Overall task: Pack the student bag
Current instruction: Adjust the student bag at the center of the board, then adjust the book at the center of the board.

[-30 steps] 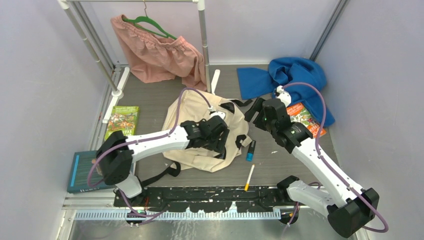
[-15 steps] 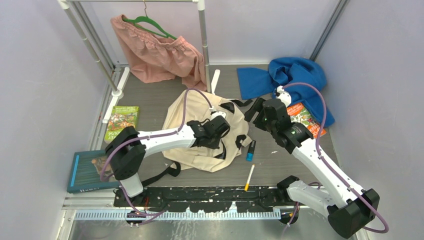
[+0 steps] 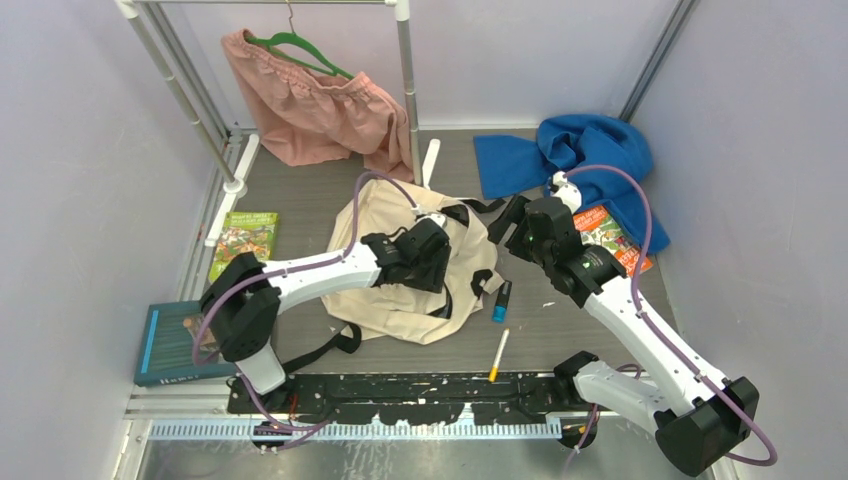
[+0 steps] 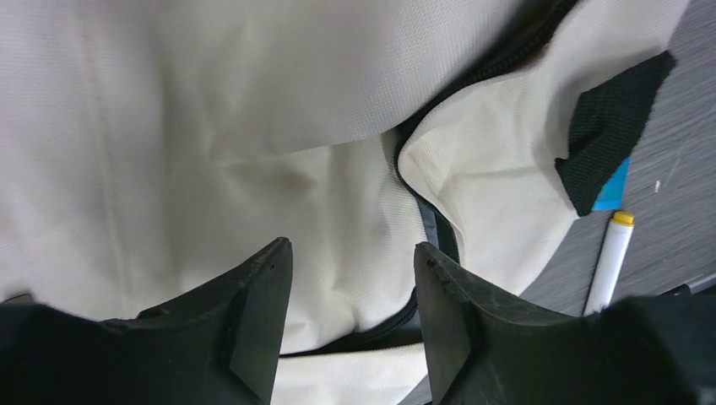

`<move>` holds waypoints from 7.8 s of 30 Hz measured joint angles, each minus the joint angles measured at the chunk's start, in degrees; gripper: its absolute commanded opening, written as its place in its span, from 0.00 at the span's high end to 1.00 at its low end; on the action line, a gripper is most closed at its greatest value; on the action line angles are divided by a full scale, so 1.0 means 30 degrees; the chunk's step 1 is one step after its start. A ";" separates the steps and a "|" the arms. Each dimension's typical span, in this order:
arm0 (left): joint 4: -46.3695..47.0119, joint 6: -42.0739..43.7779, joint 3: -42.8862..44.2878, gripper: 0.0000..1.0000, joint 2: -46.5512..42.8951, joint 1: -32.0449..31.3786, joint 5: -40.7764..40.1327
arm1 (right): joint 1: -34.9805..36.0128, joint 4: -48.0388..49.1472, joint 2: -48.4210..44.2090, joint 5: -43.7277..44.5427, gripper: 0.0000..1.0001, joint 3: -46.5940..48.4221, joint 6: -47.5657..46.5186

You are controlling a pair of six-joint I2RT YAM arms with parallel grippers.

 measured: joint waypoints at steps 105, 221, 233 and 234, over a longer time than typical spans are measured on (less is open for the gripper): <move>0.4233 0.1093 -1.0061 0.07 -1.2036 -0.1712 -0.0765 | 0.3002 0.2637 0.7985 -0.4626 0.70 0.0066 -0.1508; -1.2968 -0.4000 -0.3606 0.30 -0.5457 1.8957 -0.7963 | 0.2594 -0.1042 0.5304 -0.2623 0.26 0.4568 -0.2237; -1.3427 -0.5748 -0.2994 0.21 0.1056 1.7515 -1.0491 | 0.2594 -0.0634 0.6951 -0.3708 0.26 0.5989 -0.1880; -1.3610 -0.5814 -0.2805 0.21 0.1188 1.7442 -1.0659 | 0.2594 -0.0634 0.6951 -0.3708 0.26 0.6003 -0.1821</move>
